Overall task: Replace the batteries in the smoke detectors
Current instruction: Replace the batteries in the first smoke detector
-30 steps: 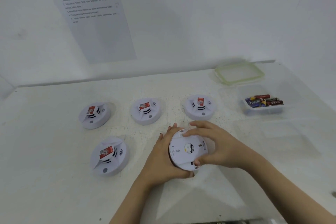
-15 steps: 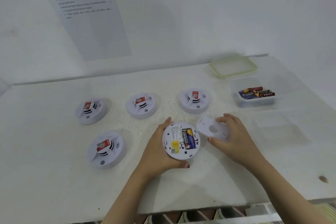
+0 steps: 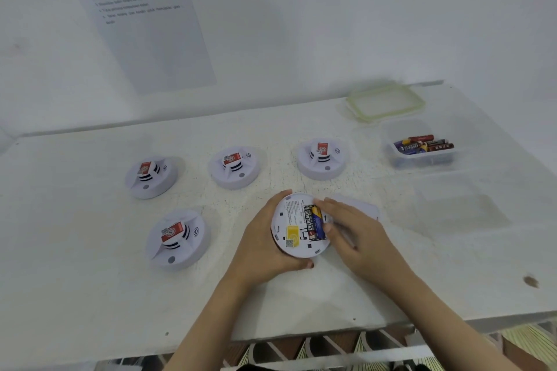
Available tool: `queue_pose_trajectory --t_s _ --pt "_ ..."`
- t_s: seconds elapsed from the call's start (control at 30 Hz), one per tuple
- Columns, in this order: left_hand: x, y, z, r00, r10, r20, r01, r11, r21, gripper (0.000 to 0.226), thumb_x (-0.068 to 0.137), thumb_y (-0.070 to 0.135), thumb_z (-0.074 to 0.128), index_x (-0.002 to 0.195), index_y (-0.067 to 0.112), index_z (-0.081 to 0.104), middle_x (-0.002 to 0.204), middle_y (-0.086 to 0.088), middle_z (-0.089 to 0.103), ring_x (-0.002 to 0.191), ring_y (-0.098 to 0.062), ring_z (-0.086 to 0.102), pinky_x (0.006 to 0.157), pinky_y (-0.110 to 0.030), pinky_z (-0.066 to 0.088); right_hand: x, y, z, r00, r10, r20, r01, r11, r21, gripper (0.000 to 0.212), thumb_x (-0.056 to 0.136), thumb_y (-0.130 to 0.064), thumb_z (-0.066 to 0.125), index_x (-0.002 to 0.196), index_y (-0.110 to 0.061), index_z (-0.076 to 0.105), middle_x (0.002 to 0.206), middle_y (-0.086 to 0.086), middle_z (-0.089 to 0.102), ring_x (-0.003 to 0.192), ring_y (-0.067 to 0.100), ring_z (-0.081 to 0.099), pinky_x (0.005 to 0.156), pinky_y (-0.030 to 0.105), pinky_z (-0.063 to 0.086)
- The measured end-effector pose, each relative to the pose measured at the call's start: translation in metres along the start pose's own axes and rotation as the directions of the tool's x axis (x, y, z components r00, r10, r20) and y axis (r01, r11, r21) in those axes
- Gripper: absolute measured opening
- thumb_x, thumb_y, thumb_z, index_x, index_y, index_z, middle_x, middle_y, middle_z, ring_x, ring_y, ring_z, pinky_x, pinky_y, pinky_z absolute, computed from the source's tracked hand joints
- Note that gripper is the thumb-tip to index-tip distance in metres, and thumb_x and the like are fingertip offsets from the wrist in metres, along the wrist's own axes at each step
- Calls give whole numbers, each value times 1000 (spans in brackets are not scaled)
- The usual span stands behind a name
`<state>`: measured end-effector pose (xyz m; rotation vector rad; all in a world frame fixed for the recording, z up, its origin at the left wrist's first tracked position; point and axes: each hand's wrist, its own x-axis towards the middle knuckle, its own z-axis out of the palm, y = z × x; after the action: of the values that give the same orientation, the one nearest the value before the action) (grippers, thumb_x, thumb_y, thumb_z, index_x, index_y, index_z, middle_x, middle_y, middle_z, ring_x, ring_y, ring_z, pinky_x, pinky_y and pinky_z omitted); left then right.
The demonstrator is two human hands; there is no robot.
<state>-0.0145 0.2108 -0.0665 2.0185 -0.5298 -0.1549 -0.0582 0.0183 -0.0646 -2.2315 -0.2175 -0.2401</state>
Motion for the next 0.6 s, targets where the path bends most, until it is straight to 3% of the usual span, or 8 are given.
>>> queue_pose_trajectory --t_s 0.2,0.33,0.43,0.6 --pt "0 4 -1 999 42 -22 -42 999 28 97 47 30 91 125 50 38 123 32 51 114 6 53 89 -5 41 1 -2 0 996 -79 -35 78 997 -19 43 89 -37 43 131 -27 46 122 -15 53 116 -1 50 97 9 40" --pt "1 4 -2 997 71 -22 -70 997 43 100 49 27 92 121 64 34 121 32 51 113 4 54 87 -5 42 5 -4 -2 996 -86 -38 87 996 30 45 87 -36 47 124 -14 60 108 -10 64 100 6 59 84 26 53" --pt "1 4 -2 997 76 -15 -75 996 41 101 49 27 92 120 66 33 120 32 51 112 4 54 85 -7 44 9 -5 -4 999 -45 12 44 997 60 37 83 -28 56 119 -21 57 108 -11 60 101 10 57 83 35 54" --pt "1 5 -2 996 91 -14 -90 995 52 99 50 25 92 120 64 34 119 31 52 111 2 55 84 -7 45 18 -8 -11 992 -29 123 22 998 54 32 80 -19 63 102 -35 46 104 -20 48 99 6 53 81 33 53"
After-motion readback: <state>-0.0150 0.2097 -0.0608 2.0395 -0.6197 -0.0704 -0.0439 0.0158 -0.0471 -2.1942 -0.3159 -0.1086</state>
